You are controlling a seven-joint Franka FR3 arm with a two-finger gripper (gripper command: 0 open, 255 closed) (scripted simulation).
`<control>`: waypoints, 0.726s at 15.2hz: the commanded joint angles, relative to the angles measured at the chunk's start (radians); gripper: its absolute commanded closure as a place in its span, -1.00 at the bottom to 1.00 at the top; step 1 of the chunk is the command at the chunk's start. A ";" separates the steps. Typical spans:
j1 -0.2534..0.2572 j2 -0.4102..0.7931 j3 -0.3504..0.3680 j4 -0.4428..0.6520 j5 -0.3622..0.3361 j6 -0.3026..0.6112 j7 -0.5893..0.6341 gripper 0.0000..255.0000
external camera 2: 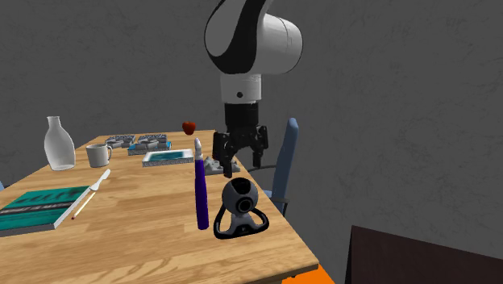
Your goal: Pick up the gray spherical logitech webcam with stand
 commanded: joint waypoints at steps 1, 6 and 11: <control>-0.015 0.070 -0.007 0.039 0.012 0.030 -0.012 -1.00; -0.058 0.251 -0.014 0.173 0.044 0.074 -0.037 -1.00; -0.107 0.431 -0.017 0.333 0.072 0.091 -0.053 -1.00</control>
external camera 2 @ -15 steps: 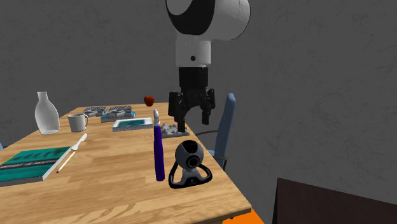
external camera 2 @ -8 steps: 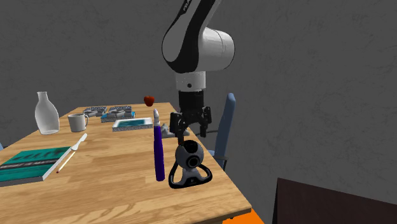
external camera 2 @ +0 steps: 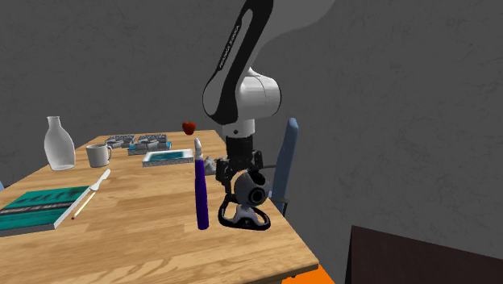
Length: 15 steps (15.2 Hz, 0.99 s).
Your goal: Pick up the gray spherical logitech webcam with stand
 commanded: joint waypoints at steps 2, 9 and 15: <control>-0.026 0.095 -0.005 0.078 0.008 0.011 -0.002 -1.00; -0.037 0.175 0.010 0.103 0.022 0.066 -0.009 -1.00; -0.036 0.181 0.012 0.103 0.023 0.072 -0.007 1.00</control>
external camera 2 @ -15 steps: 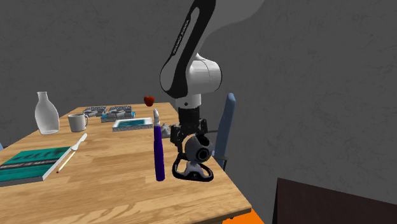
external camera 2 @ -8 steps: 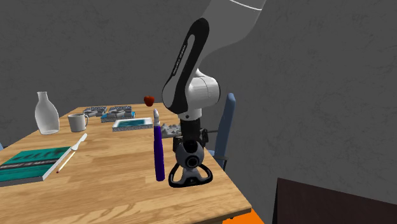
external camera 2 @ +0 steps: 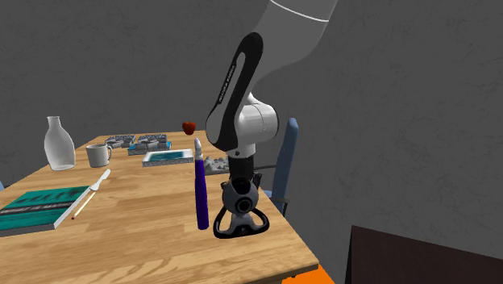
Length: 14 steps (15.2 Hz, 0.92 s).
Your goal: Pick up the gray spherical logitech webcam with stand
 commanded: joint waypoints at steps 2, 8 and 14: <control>-0.002 0.006 0.000 -0.004 0.001 0.004 -0.002 1.00; 0.003 -0.017 -0.005 -0.008 -0.004 -0.015 0.002 1.00; 0.013 -0.085 -0.017 -0.028 -0.016 -0.063 0.007 1.00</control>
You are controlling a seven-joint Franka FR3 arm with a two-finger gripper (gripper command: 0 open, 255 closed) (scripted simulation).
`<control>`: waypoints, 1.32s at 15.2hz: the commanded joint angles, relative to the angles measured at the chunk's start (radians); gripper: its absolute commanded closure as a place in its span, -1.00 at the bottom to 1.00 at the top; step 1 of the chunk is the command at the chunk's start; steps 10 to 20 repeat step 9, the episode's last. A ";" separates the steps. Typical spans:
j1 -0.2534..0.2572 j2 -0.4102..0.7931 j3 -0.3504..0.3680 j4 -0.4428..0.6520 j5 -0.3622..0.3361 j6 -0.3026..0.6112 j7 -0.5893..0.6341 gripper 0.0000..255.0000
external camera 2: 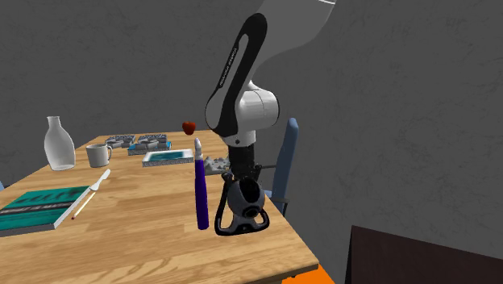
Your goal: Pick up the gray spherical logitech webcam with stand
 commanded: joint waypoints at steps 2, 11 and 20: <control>0.005 -0.035 -0.006 -0.011 -0.006 -0.023 0.003 1.00; 0.013 -0.089 -0.017 -0.020 -0.018 -0.069 0.008 1.00; 0.013 -0.089 -0.017 -0.020 -0.018 -0.069 0.008 1.00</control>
